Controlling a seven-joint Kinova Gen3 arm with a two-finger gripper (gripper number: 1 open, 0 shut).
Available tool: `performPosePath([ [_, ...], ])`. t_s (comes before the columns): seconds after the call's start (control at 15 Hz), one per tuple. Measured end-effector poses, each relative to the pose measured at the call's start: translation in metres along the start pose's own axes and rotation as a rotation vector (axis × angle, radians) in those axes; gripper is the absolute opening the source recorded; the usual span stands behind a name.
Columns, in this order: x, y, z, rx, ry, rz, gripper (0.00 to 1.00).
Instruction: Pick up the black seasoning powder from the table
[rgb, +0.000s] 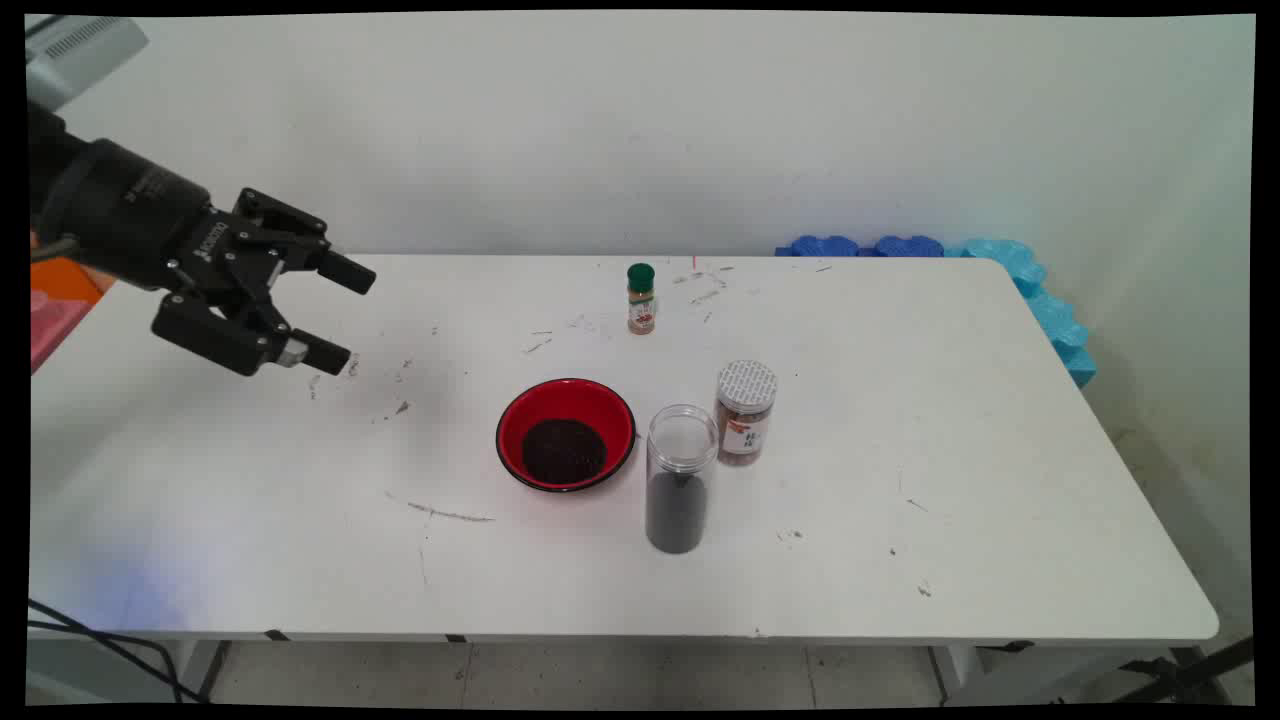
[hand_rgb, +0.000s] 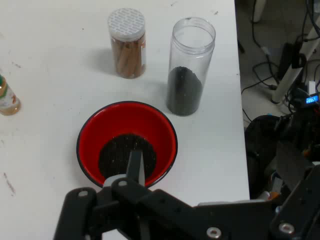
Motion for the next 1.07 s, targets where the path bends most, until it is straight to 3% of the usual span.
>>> performPosePath([
  [1.07,0.037,0.002,0.044,0.015,0.038,-0.053,1.0],
])
